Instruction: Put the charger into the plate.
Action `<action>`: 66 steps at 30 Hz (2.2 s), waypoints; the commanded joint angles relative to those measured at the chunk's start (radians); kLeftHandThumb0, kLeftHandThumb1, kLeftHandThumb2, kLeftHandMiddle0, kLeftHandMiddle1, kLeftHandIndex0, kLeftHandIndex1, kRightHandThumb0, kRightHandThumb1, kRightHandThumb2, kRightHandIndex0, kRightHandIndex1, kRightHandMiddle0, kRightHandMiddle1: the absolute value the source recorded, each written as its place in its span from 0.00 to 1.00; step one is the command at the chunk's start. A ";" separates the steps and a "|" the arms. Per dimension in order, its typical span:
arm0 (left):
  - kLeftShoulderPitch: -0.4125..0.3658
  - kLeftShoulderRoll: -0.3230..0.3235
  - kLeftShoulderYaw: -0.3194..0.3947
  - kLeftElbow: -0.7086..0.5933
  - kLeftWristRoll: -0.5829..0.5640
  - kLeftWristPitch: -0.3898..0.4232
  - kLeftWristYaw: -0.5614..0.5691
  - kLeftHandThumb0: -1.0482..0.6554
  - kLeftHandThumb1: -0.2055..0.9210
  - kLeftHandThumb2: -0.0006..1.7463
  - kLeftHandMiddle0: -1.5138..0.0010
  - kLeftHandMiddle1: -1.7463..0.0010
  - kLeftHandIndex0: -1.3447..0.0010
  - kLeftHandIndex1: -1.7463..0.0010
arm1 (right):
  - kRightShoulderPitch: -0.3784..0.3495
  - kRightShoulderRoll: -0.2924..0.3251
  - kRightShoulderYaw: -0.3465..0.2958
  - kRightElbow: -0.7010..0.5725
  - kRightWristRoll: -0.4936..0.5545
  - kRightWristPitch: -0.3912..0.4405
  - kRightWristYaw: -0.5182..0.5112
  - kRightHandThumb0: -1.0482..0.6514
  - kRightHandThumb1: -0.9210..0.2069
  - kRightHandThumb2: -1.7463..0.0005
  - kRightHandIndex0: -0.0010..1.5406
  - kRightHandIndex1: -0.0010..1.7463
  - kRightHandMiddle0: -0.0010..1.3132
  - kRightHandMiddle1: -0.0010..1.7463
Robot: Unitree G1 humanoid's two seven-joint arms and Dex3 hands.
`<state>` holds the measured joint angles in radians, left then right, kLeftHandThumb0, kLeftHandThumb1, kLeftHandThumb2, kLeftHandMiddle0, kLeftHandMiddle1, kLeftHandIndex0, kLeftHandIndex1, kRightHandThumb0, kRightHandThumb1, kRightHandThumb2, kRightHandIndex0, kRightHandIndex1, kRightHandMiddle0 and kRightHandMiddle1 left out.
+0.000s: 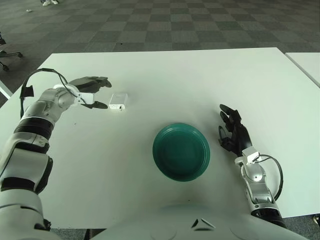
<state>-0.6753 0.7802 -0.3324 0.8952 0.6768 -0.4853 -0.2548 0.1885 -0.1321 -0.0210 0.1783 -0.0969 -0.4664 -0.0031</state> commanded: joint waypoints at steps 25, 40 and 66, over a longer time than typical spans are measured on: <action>-0.127 -0.092 -0.098 0.191 0.024 0.026 0.110 0.00 1.00 0.15 1.00 1.00 1.00 0.54 | 0.037 0.009 -0.008 0.109 0.019 0.016 0.002 0.18 0.00 0.62 0.15 0.00 0.00 0.36; -0.162 -0.130 -0.129 0.254 0.028 0.062 0.145 0.00 1.00 0.15 1.00 1.00 1.00 0.59 | 0.032 0.010 -0.001 0.122 0.005 0.009 -0.025 0.18 0.00 0.61 0.15 0.00 0.00 0.36; -0.182 -0.196 -0.126 0.344 -0.001 0.126 0.151 0.00 1.00 0.18 1.00 1.00 1.00 0.54 | 0.071 0.011 0.002 0.086 -0.024 0.020 -0.066 0.18 0.00 0.59 0.15 0.00 0.00 0.38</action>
<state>-0.8418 0.5856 -0.4590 1.2301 0.6802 -0.3679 -0.1162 0.1762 -0.1317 -0.0275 0.1990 -0.0995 -0.4691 -0.0638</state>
